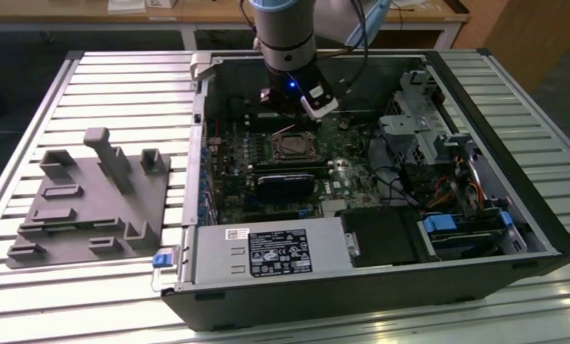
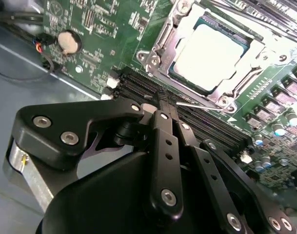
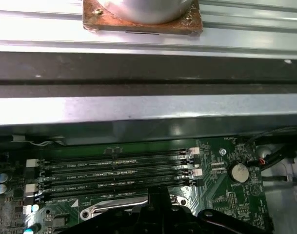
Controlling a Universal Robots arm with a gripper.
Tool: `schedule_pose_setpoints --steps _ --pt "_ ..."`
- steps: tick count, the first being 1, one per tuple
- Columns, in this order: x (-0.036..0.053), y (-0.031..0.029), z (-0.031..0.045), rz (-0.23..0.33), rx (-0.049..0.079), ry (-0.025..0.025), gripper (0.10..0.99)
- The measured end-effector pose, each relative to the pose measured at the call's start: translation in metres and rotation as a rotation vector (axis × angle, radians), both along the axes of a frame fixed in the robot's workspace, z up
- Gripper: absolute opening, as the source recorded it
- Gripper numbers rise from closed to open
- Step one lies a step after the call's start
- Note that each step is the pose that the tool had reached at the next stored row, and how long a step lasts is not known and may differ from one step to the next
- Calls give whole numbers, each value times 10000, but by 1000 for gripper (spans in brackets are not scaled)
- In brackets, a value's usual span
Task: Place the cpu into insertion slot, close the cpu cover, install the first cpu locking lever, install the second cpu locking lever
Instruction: 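Install the first cpu locking lever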
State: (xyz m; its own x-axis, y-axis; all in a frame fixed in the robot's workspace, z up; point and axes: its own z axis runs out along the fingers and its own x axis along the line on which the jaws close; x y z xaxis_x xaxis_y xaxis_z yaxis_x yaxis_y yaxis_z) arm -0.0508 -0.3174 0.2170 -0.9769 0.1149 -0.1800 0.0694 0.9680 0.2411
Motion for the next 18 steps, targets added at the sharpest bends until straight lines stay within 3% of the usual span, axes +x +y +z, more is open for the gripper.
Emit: schedule_pose_setpoints --steps 5,18 --pt "-2 0 -22 -869 1 -1 106" --pt "-59 65 -39 -1682 2 -6 106"
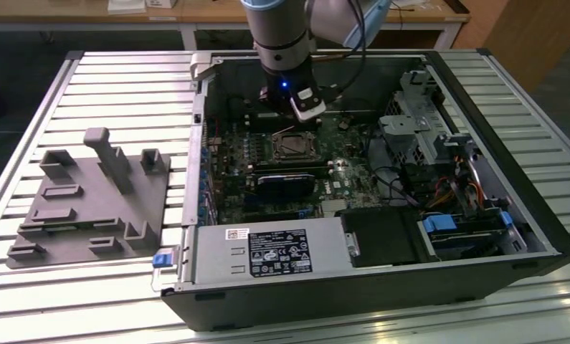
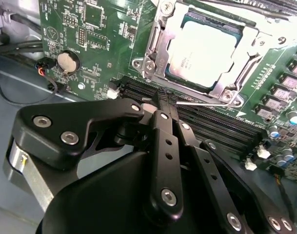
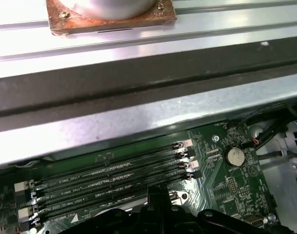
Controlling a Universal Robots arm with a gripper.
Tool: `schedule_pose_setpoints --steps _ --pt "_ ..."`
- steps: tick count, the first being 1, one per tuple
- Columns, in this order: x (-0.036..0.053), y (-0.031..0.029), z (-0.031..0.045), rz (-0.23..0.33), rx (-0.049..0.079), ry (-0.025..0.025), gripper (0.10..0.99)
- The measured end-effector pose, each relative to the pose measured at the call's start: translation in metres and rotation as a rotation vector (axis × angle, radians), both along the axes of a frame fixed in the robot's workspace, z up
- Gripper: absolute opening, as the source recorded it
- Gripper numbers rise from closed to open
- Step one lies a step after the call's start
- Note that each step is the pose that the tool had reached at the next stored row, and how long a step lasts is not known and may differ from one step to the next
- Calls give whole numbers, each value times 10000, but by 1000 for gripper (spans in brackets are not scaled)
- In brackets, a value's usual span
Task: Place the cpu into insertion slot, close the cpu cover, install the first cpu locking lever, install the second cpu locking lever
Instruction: 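Install the first cpu locking lever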
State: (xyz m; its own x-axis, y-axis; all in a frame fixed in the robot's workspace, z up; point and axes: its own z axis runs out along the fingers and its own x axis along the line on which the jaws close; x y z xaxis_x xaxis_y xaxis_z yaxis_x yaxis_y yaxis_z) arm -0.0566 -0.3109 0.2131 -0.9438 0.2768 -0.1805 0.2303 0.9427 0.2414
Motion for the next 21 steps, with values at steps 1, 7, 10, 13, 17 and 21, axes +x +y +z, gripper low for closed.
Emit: schedule_pose_setpoints --steps 1,7,10,13,17,21 --pt "-4 7 -2 -54 1 -1 106" --pt "-33 45 -8 -366 -1 -7 106" --pt "-44 56 -13 -572 1 -13 106" --pt "-51 64 -19 -851 -1 -14 106" --pt "-54 96 -24 -903 -2 -14 106" --pt "-53 106 -34 -901 -3 -16 106"
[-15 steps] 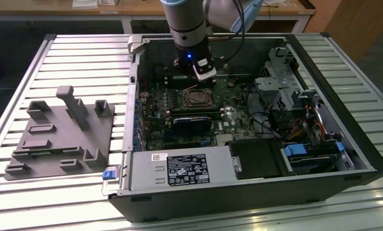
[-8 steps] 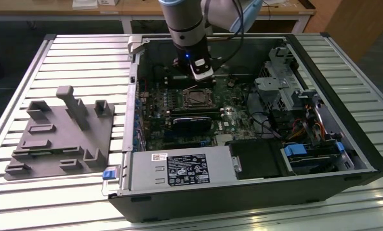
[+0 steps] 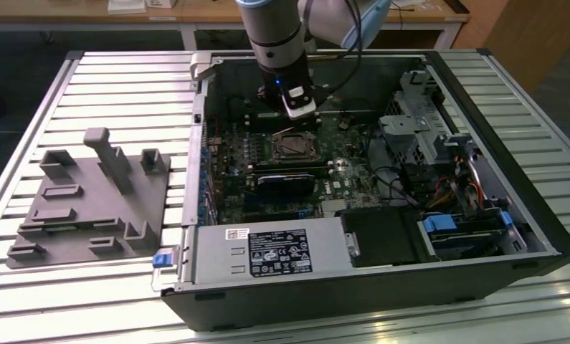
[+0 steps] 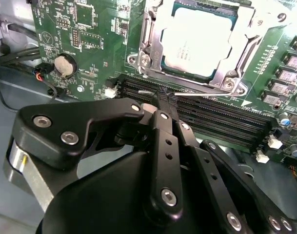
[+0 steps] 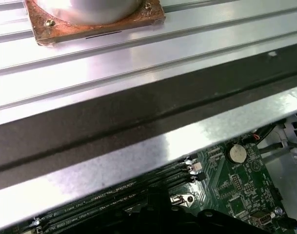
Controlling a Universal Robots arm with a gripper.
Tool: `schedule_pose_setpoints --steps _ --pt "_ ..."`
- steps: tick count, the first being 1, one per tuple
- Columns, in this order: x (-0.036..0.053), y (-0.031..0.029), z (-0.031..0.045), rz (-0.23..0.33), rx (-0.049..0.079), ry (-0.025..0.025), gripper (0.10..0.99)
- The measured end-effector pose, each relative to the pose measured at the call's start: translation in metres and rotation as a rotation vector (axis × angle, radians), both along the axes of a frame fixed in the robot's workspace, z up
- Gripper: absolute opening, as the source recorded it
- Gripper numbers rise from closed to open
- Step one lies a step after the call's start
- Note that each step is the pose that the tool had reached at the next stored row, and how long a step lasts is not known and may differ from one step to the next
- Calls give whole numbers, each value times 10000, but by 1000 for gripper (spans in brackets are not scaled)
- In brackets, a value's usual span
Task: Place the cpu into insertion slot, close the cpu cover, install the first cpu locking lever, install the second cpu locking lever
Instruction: 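Install the first cpu locking lever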
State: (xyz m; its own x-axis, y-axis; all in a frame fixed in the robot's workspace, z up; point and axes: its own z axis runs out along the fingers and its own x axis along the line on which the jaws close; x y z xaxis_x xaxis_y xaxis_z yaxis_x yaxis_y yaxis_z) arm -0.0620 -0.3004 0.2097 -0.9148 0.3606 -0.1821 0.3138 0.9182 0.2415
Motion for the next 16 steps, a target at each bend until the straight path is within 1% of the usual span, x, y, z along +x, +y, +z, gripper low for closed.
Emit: schedule_pose_setpoints --steps 9,16 --pt "0 3 -51 -1 -94 -9 106" --pt "0 20 -78 -2 -102 -11 106"
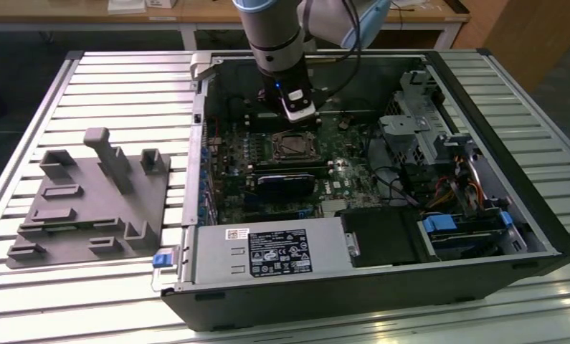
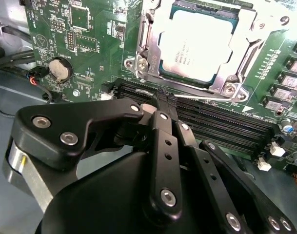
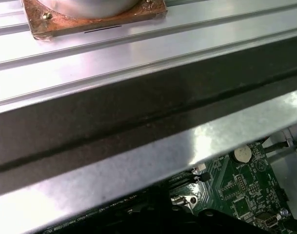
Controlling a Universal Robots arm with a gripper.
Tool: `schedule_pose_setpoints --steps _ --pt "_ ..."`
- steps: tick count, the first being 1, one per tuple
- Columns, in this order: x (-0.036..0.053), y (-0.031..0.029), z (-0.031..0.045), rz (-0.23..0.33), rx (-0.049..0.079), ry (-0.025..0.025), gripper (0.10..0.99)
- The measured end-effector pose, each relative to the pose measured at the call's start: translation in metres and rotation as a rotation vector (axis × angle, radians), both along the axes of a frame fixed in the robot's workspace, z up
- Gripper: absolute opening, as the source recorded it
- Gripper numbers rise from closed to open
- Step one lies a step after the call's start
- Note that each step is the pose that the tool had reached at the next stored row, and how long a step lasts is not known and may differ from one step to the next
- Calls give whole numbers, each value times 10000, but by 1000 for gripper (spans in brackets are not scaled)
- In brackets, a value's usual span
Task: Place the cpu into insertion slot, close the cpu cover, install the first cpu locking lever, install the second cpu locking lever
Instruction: 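Install the first cpu locking lever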
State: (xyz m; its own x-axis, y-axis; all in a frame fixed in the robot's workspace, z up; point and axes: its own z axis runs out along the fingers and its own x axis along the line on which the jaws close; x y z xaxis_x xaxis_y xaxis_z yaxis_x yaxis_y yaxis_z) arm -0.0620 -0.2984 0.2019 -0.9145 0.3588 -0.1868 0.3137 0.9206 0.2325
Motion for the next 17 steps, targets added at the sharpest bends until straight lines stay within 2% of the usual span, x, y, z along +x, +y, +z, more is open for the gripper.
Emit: schedule_pose_setpoints --steps 6,17 --pt "0 23 -25 1 -55 1 106" --pt "0 24 -85 1 -242 -3 106"
